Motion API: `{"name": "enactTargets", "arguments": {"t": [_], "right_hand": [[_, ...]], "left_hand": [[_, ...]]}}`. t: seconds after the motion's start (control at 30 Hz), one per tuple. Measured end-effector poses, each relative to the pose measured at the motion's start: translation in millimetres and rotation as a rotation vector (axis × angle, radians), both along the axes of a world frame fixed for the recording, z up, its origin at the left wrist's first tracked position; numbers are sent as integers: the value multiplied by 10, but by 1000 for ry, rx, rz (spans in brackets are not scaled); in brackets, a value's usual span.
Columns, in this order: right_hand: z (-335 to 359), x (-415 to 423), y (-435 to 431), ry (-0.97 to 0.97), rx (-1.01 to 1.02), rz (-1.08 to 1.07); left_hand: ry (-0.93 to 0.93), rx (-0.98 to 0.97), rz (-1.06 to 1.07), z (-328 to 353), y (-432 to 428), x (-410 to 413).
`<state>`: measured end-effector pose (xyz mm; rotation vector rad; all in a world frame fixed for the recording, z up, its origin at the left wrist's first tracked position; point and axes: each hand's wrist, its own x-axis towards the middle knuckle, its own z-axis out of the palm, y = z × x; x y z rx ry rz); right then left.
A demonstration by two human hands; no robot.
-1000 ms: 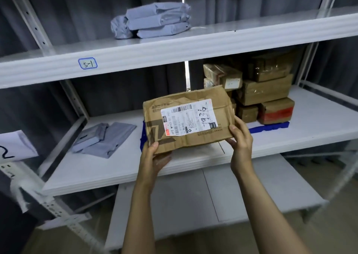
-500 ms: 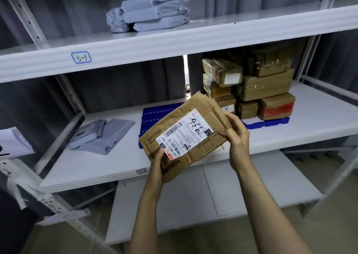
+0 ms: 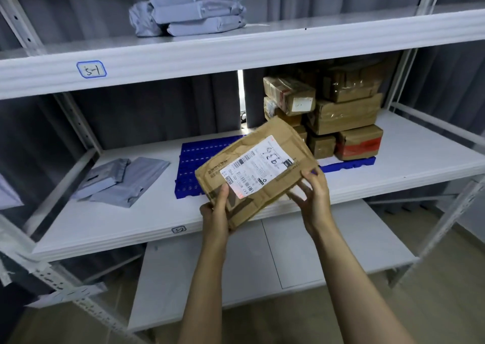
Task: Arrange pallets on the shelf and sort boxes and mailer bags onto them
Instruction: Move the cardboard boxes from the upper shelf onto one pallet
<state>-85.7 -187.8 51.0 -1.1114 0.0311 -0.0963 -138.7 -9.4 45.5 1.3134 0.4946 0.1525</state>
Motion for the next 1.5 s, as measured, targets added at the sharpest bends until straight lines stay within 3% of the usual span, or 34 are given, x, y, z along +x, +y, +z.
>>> {"name": "enactTargets", "arguments": {"t": [0.17,0.5,0.73,1.13,1.5], "right_hand": [[-22,-56,136,70,10,173],[-114,65,-33,60,-107,150],[-157,335,-240,104,-176,319],[71,857,-555,46,-325,459],[197,1283,-752,15,-427,577]], "left_hand": [[24,-116,-22,33,-334,38],[3,3,-127,3,-258,69],[-43,21,-288,49,-224,145],[-123,-161,17,114,-786,504],[-157,-198,82,314,-1104,745]]}}
